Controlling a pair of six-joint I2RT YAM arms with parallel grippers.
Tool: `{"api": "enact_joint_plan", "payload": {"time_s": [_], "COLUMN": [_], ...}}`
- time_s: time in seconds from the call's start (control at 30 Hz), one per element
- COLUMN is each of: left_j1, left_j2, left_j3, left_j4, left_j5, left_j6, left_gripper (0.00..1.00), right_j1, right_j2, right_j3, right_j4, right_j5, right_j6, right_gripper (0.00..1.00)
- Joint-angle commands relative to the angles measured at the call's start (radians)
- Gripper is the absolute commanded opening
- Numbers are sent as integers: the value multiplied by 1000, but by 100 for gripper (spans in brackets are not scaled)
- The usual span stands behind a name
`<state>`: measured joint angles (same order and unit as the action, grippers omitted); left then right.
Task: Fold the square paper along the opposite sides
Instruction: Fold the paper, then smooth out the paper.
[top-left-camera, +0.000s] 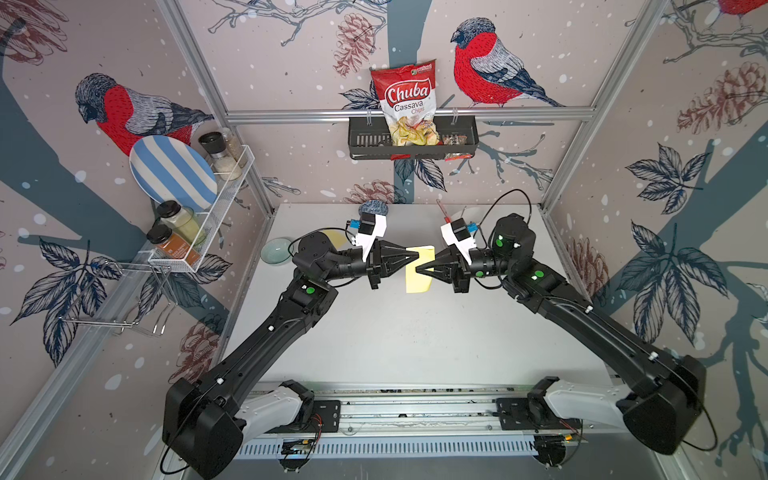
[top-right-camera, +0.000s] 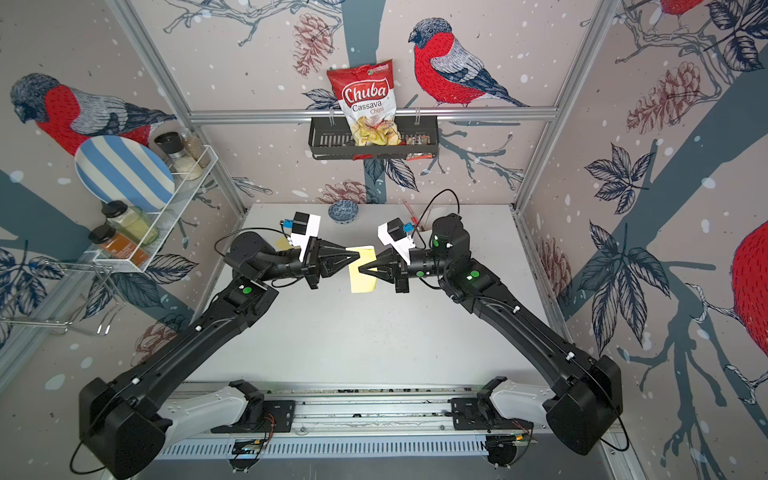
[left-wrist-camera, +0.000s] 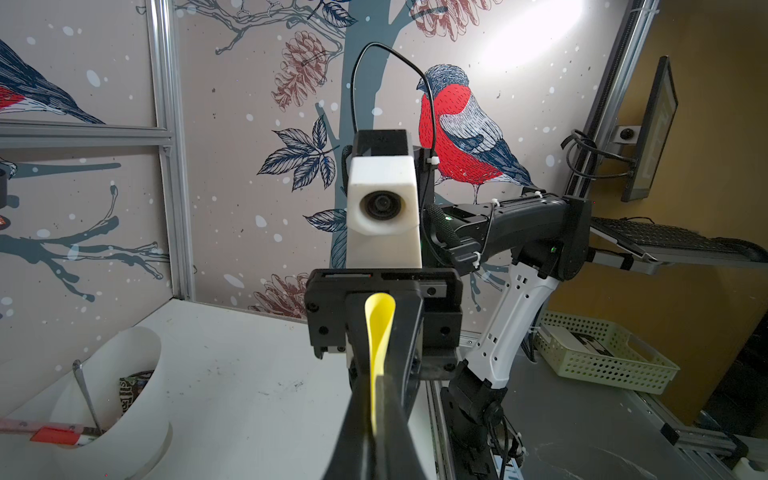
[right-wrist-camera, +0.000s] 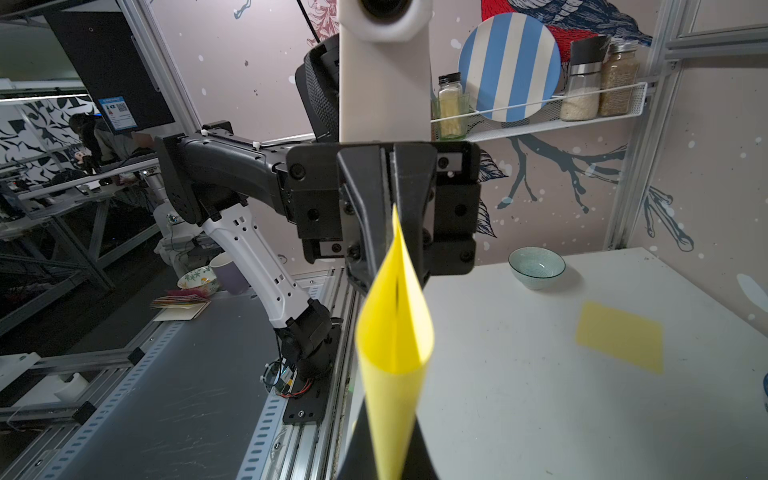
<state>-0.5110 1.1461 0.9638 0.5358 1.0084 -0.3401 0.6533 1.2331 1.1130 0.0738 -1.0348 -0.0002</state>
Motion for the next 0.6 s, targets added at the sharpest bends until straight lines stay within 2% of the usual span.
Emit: {"api": "enact_joint_plan", "payload": {"time_s": [0.0, 0.07, 0.2, 0.27, 0.57], "left_j1": [-2, -1, -1, -2, -1], "left_j2": [-7, -10, -14, -16, -13], "left_j3": [9, 10, 16, 19, 24], "left_j4": [14, 8, -23, -37, -61], "left_j5": [-7, -7, 2, 5, 12], "left_j6": [9, 12, 27, 33, 48], "left_gripper": [0, 0, 0, 0, 0], "right_j1": [3, 3, -7, -17, -40], "right_j2": [-3, -4, -22, -34, -40], "right_j3": [4, 7, 22, 30, 47], "right_j4": [28, 25, 5, 0, 5], "right_j5": [-2, 4, 18, 17, 7], "right_j6": [0, 0, -16, -18, -9], "right_gripper": [0, 1, 20, 25, 28]}}
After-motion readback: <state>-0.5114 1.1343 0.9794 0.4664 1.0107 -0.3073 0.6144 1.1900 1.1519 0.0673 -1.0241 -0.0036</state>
